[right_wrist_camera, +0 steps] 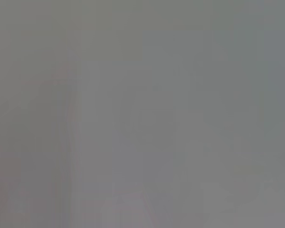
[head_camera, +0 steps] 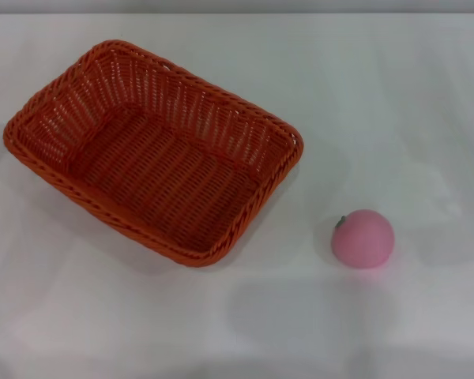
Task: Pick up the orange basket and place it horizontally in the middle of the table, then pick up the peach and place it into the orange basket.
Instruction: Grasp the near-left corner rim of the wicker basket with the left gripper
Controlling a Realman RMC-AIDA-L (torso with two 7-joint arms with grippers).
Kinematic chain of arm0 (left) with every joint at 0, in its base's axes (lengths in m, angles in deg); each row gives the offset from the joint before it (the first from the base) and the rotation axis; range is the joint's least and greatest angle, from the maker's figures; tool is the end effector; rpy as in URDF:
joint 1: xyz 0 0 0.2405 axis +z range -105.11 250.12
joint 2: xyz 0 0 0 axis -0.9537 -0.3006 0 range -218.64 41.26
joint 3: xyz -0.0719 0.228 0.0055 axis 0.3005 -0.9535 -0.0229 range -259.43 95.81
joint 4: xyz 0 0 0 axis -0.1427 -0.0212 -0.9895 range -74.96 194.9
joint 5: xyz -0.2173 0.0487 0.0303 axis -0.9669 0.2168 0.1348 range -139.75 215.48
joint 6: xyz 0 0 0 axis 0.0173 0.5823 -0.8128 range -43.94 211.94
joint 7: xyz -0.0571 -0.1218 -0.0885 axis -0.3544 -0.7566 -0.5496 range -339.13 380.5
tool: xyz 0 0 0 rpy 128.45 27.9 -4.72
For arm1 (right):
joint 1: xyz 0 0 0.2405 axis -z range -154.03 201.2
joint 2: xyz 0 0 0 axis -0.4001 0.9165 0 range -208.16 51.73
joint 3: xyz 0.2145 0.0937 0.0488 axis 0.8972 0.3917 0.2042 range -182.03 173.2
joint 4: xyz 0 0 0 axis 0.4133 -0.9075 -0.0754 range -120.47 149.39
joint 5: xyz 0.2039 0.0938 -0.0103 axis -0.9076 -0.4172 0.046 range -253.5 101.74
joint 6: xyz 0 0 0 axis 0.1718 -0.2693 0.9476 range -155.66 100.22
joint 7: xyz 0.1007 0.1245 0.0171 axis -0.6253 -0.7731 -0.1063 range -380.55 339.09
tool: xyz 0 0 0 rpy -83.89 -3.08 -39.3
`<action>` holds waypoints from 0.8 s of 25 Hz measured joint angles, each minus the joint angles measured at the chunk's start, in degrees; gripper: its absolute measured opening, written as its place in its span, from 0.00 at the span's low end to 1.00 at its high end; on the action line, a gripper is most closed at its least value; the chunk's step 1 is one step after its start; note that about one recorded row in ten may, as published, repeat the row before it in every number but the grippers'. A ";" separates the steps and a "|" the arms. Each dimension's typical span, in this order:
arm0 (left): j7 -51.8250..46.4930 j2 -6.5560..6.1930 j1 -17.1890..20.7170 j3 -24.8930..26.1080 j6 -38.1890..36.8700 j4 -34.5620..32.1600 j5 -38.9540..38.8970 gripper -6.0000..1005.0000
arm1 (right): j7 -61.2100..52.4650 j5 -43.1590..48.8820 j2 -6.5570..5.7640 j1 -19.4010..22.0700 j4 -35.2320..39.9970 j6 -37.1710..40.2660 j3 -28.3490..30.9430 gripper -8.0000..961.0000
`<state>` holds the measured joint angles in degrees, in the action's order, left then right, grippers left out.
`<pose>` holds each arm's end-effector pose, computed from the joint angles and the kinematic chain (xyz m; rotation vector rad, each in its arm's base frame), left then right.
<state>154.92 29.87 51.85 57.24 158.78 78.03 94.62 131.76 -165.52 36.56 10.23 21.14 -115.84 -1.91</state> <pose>-0.3282 0.3433 0.0512 -1.6853 -0.6165 -0.9993 0.3896 0.2567 0.0743 -1.5255 0.4817 0.7727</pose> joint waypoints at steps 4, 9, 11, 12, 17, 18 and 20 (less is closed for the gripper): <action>-13.16 0.00 1.43 -0.01 -3.49 8.11 8.08 0.79 | 0.00 -0.07 -0.03 -0.07 0.11 0.07 0.07 0.79; -33.08 -0.01 3.06 0.20 -5.81 21.90 22.22 0.79 | 0.00 -0.29 -0.07 -0.60 0.18 0.28 0.09 0.79; -39.52 -0.17 3.20 0.35 -5.95 26.32 27.34 0.79 | 0.00 -0.28 -0.08 -0.78 0.18 0.58 0.02 0.79; -44.69 -0.45 3.16 0.38 -5.91 29.38 31.11 0.79 | 0.00 -0.24 -0.08 -0.87 0.18 0.71 0.02 0.79; -63.45 -2.21 1.33 0.08 -2.28 39.61 46.42 0.78 | 0.00 0.07 -0.09 -1.10 0.18 0.85 -0.08 0.79; -65.83 -2.54 0.65 0.09 -1.17 40.88 48.95 0.78 | 0.00 0.14 -0.09 -1.11 0.12 0.84 -0.11 0.79; -70.55 -3.70 -1.30 0.19 1.44 42.52 54.39 0.78 | 0.00 0.20 -0.09 -1.11 -0.08 0.77 -0.16 0.79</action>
<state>84.38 26.18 50.55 57.43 160.22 120.55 149.01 131.76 -165.32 36.47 9.11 21.06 -115.07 -2.07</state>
